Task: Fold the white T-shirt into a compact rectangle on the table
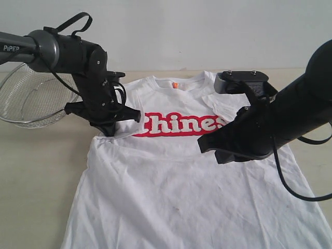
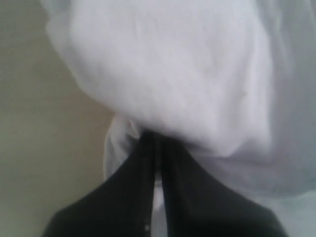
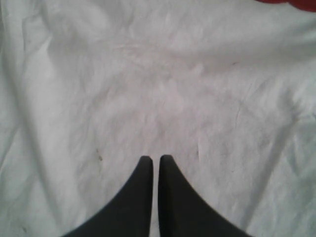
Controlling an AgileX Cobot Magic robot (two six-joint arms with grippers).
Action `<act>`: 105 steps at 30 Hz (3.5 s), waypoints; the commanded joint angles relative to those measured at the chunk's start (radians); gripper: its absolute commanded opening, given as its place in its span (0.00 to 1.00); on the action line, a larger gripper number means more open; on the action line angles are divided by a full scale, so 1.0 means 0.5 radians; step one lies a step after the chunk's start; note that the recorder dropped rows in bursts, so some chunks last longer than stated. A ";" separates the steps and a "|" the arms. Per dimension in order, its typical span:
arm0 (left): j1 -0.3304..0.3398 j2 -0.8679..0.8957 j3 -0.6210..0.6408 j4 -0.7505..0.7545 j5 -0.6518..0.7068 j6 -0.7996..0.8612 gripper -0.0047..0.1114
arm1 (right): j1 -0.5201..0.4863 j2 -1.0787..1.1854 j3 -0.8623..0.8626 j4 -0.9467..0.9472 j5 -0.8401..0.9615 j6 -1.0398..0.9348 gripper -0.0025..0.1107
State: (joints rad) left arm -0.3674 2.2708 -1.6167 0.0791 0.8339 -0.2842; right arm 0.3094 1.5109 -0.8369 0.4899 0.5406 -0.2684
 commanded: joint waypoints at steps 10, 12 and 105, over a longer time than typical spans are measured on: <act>0.160 0.067 0.140 0.067 0.043 -0.129 0.08 | 0.006 -0.031 0.000 -0.005 -0.013 -0.005 0.02; 0.185 0.058 0.140 0.067 0.043 -0.128 0.08 | 0.006 -0.031 0.000 -0.005 -0.013 -0.005 0.02; 0.222 -2.473 2.138 -1.728 0.037 1.390 0.08 | -0.560 -0.288 0.004 -0.149 0.576 -0.039 0.02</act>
State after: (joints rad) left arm -0.2555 1.0394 -0.5753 -0.7970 0.8244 0.3900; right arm 0.0708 1.4238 -0.8369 0.4446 0.7680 -0.3180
